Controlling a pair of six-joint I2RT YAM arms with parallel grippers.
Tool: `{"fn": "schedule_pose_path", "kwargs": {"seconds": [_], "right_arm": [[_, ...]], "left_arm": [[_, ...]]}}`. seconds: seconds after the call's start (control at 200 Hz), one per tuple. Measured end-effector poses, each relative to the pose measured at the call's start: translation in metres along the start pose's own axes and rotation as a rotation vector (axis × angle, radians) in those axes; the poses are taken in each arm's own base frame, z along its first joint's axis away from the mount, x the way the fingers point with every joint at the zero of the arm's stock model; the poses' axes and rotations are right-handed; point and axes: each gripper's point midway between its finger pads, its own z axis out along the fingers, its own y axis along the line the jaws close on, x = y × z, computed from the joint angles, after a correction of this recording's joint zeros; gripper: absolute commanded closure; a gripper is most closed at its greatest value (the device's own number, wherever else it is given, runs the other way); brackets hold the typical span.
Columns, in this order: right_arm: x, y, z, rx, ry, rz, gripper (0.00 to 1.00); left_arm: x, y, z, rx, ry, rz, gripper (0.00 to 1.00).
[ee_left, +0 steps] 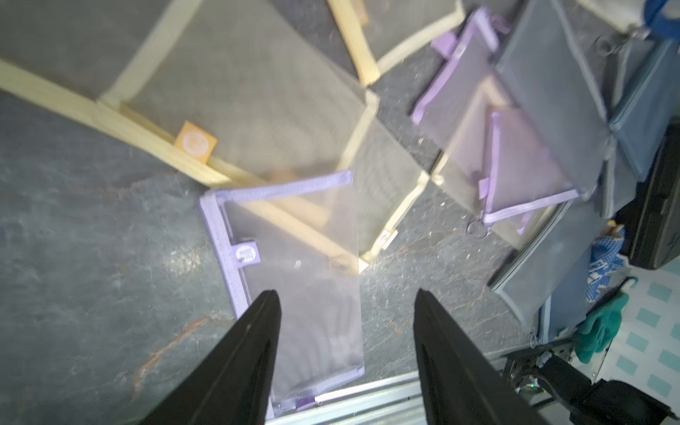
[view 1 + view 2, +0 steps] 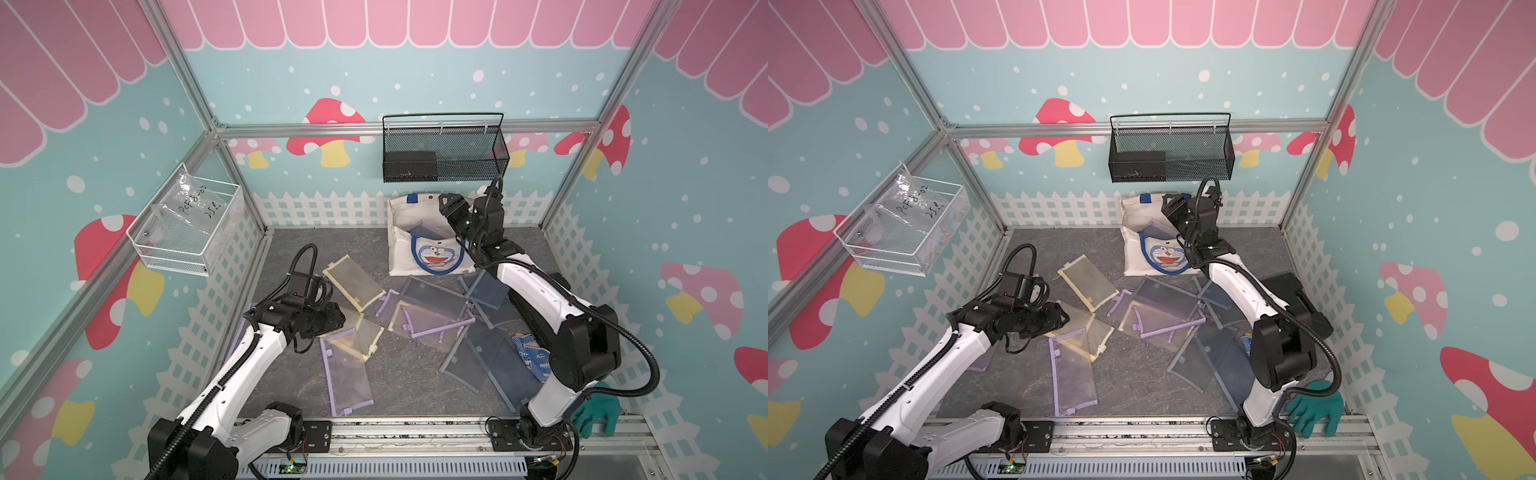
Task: Put the pencil pouch into the canvas bag
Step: Place the pencil pouch in the canvas bag, then pick up the pencil pouch.
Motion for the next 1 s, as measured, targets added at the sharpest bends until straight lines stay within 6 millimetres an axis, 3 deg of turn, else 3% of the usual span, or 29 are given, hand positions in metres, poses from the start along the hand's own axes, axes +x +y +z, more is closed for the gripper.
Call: {"fn": "schedule_pose_path", "kwargs": {"seconds": [0.11, 0.21, 0.29, 0.36, 0.44, 0.55, 0.665, 0.831, 1.001], "right_arm": [[0.012, 0.02, -0.024, -0.045, 0.08, -0.163, 0.26], [0.041, 0.042, -0.049, -0.111, 0.178, -0.305, 0.26], [0.079, 0.056, -0.067, -0.185, 0.281, -0.394, 0.26], [0.124, 0.058, -0.081, -0.241, 0.399, -0.444, 0.26], [0.178, 0.046, -0.093, -0.281, 0.547, -0.465, 0.26], [0.251, 0.011, -0.109, -0.289, 0.762, -0.442, 0.26], [0.308, -0.018, -0.12, -0.293, 0.941, -0.395, 0.26], [0.356, -0.032, -0.122, -0.347, 1.101, -0.325, 0.27], [0.388, -0.046, -0.125, -0.374, 1.211, -0.268, 0.27]], "left_arm": [[0.015, 0.006, 0.001, -0.018, 0.064, -0.037, 0.35], [0.026, 0.014, 0.003, -0.049, 0.105, -0.077, 0.33], [0.041, 0.027, 0.01, -0.085, 0.139, -0.125, 0.31], [0.059, 0.041, 0.014, -0.121, 0.17, -0.181, 0.3], [0.076, 0.053, 0.017, -0.137, 0.179, -0.241, 0.28], [0.088, 0.062, 0.019, -0.139, 0.169, -0.316, 0.27], [0.093, 0.067, 0.026, -0.146, 0.165, -0.38, 0.26], [0.099, 0.074, 0.047, -0.116, 0.137, -0.466, 0.26], [0.099, 0.074, 0.06, -0.059, 0.092, -0.532, 0.26]]}}
